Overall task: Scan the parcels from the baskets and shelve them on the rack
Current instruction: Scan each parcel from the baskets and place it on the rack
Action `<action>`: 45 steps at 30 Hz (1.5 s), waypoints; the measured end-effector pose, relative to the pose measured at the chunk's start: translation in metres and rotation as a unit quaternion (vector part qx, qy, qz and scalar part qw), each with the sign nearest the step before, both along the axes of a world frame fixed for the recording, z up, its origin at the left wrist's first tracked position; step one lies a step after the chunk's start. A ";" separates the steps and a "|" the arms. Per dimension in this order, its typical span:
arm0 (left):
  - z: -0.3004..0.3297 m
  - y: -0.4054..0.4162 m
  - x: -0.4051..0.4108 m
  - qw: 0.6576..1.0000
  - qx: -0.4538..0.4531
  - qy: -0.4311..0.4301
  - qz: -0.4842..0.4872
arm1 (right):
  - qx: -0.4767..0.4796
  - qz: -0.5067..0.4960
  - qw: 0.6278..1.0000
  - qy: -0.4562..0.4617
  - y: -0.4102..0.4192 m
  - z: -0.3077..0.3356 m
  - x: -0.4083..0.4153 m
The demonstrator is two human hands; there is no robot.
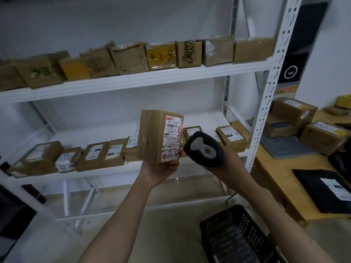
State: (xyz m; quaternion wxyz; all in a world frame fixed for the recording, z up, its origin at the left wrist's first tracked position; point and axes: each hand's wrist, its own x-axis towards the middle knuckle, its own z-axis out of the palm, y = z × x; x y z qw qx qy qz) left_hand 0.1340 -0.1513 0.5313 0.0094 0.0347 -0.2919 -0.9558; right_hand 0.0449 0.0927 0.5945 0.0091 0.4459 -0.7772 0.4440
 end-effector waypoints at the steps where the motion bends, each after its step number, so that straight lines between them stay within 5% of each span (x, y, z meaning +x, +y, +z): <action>1: 0.001 0.000 0.002 1.000 -0.007 -0.003 0.006 | 0.008 0.002 1.000 0.024 0.000 0.002 -0.003; 8: 0.006 -0.010 0.011 1.000 -0.013 -0.017 0.020 | 0.058 0.003 0.986 0.159 0.000 0.010 -0.014; 15: 0.021 -0.015 0.024 0.996 -0.035 -0.038 0.076 | 0.046 0.028 0.986 0.156 -0.004 0.010 -0.012; 25: 0.092 -0.026 0.030 0.987 -0.056 -0.004 0.150 | -0.088 0.041 0.992 -0.085 -0.023 0.058 -0.013; 33: 0.185 -0.040 0.039 0.969 -0.070 0.073 0.226 | -0.221 0.031 0.938 -0.264 -0.045 0.110 -0.029; 40: 0.309 -0.036 0.046 0.879 -0.306 0.110 0.350 | -0.297 0.051 0.901 -0.312 -0.071 0.162 -0.040; 45: 0.384 -0.038 0.040 0.723 -0.485 0.021 0.491 | -0.334 0.088 0.888 -0.303 -0.093 0.217 -0.036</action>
